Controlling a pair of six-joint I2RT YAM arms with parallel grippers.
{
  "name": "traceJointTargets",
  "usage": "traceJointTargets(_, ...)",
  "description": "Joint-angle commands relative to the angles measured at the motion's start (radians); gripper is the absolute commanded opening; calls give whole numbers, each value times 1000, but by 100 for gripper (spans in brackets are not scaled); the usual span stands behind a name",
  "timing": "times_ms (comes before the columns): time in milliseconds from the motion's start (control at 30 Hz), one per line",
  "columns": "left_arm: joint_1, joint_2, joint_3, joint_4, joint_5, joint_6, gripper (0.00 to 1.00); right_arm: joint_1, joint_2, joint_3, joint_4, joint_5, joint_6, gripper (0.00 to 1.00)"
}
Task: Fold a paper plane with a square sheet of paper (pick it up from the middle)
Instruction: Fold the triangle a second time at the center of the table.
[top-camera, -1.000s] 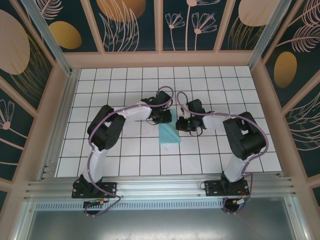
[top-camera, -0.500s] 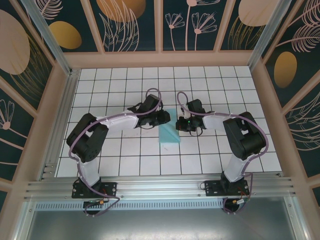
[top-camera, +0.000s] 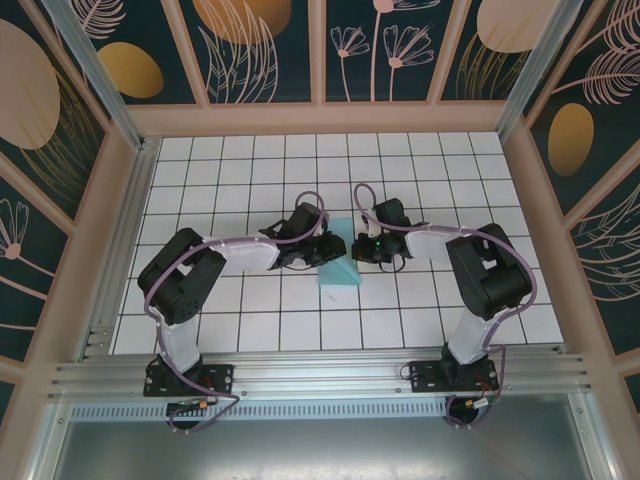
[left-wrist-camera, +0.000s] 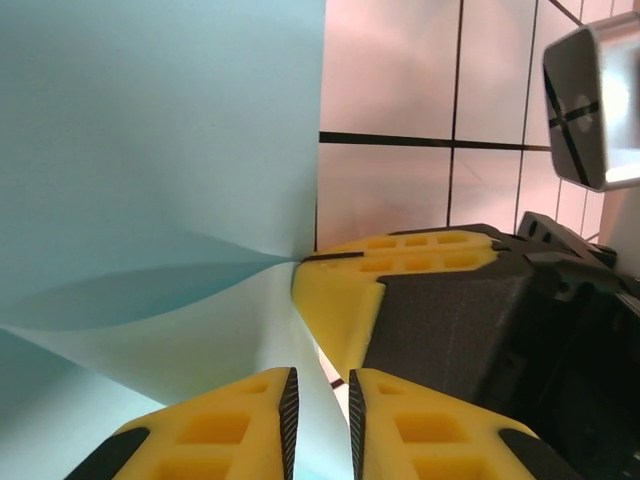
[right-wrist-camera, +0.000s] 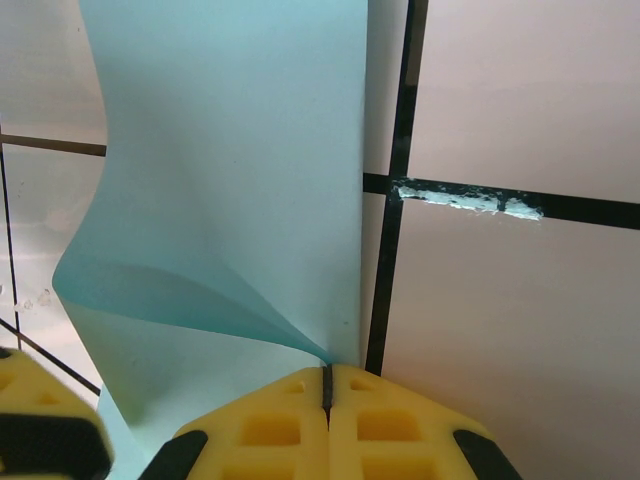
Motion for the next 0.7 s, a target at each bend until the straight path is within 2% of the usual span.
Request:
traceJointTargets(0,0,29,26,-21,-27,12,23,0,31,-18,-43,14,8,6)
traceJointTargets(667,1,56,37,-63,-52,46,22,-3,7,-33,-36,6,16,6)
